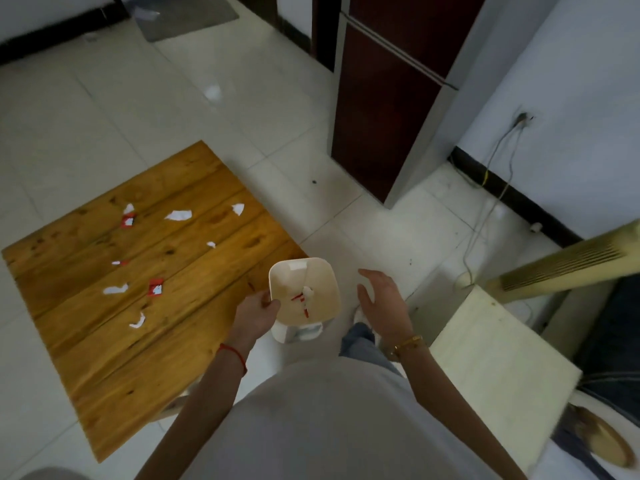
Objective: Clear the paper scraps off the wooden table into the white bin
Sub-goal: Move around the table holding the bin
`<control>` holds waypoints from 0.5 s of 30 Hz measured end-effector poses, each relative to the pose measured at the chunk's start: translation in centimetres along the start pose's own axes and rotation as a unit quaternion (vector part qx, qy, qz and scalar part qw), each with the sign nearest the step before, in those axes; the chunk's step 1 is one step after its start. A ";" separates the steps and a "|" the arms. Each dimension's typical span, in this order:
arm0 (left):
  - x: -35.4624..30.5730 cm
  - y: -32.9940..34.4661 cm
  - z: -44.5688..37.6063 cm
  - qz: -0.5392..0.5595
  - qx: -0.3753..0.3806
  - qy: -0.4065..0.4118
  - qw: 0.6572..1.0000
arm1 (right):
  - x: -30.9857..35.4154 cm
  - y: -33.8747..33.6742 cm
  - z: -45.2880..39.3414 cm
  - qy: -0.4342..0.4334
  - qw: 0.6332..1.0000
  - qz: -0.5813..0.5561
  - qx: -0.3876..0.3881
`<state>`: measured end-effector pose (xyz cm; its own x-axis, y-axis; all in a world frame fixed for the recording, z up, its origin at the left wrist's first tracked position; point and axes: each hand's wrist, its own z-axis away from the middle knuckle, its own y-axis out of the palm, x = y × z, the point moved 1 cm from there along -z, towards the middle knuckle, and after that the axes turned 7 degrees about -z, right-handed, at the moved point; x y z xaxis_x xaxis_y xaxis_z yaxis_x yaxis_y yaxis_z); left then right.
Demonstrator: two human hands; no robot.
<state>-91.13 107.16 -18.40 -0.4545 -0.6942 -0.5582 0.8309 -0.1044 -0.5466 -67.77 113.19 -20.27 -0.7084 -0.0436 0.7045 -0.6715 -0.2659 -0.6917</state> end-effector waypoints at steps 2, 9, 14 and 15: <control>-3.2 1.1 -1.7 0.011 -0.011 -0.001 1.000 | -1.0 -2.9 -3.8 -0.020 1.000 0.013 0.007; -13.4 3.8 -7.4 0.049 -0.055 0.000 0.997 | -3.5 -11.3 -15.5 -0.083 0.995 0.045 0.032; -18.0 3.9 -10.9 0.085 -0.062 -0.028 0.994 | -3.8 -12.9 -22.3 -0.107 0.991 0.047 0.059; -18.8 3.6 -11.7 0.096 -0.064 -0.036 0.993 | -3.6 -13.0 -23.6 -0.112 0.991 0.046 0.065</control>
<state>-83.32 128.10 -17.20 -0.2646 -0.7418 -0.6162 0.8502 0.1222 -0.5121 -61.60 139.54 -17.57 -0.6895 -0.2822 0.6670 -0.5626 -0.3713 -0.7386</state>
